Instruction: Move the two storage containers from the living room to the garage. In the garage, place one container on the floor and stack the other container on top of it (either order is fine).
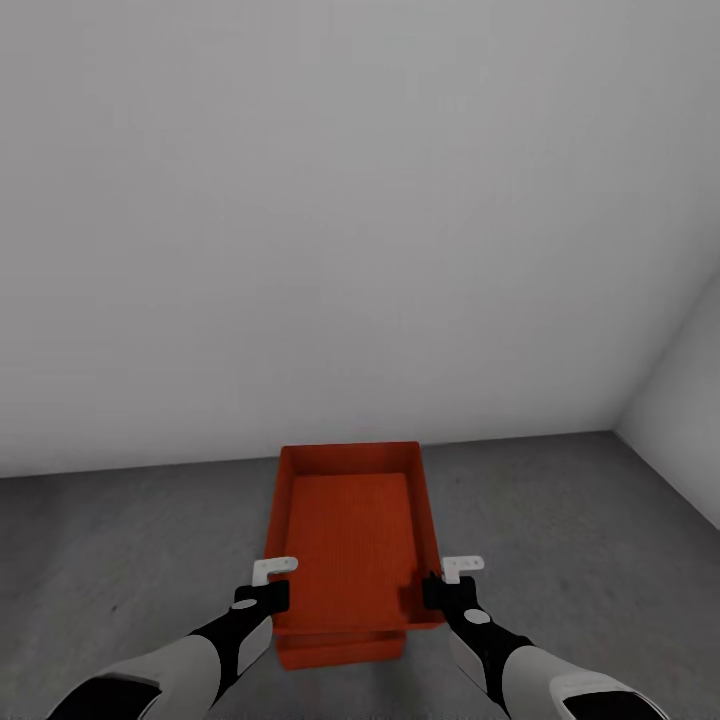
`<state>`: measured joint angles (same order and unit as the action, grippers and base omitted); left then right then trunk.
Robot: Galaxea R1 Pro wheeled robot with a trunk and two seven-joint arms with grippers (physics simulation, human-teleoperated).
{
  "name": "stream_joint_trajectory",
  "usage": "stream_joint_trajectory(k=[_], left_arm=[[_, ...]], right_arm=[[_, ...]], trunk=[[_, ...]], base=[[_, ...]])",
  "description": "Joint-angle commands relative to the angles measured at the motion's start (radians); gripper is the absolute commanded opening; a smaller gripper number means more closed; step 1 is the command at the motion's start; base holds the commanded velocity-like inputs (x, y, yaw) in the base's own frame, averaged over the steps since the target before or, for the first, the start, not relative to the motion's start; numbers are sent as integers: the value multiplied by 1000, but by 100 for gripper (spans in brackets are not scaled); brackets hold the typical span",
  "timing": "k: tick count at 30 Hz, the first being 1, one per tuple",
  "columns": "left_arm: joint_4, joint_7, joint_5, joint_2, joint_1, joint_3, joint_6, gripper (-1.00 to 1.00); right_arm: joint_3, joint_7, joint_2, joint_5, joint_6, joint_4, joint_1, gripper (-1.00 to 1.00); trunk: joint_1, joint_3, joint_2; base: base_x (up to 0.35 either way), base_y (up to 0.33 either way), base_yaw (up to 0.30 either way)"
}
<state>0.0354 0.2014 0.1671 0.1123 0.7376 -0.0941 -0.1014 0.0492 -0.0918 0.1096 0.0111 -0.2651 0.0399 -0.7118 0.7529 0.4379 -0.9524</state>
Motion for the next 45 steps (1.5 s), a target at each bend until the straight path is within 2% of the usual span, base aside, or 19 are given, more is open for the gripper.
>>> stream_joint_trajectory(k=[1,28,45], left_arm=[[-3,7,17,-11,0,37,-4,-100],[-3,7,17,-11,0,37,-4,-100],[-3,6,17,-12,0,37,-4,-100]], right_arm=[[-71,-5,1,21,-14,3,-2,-100],[-71,-5,1,21,-14,3,-2,-100],[-71,-5,0,21,-14,3,-2,-100]], trunk=[[0,3,-1],[0,46,-1],[0,71,-1]], base=[[0,0,0],[8,0,0],[209,0,0]])
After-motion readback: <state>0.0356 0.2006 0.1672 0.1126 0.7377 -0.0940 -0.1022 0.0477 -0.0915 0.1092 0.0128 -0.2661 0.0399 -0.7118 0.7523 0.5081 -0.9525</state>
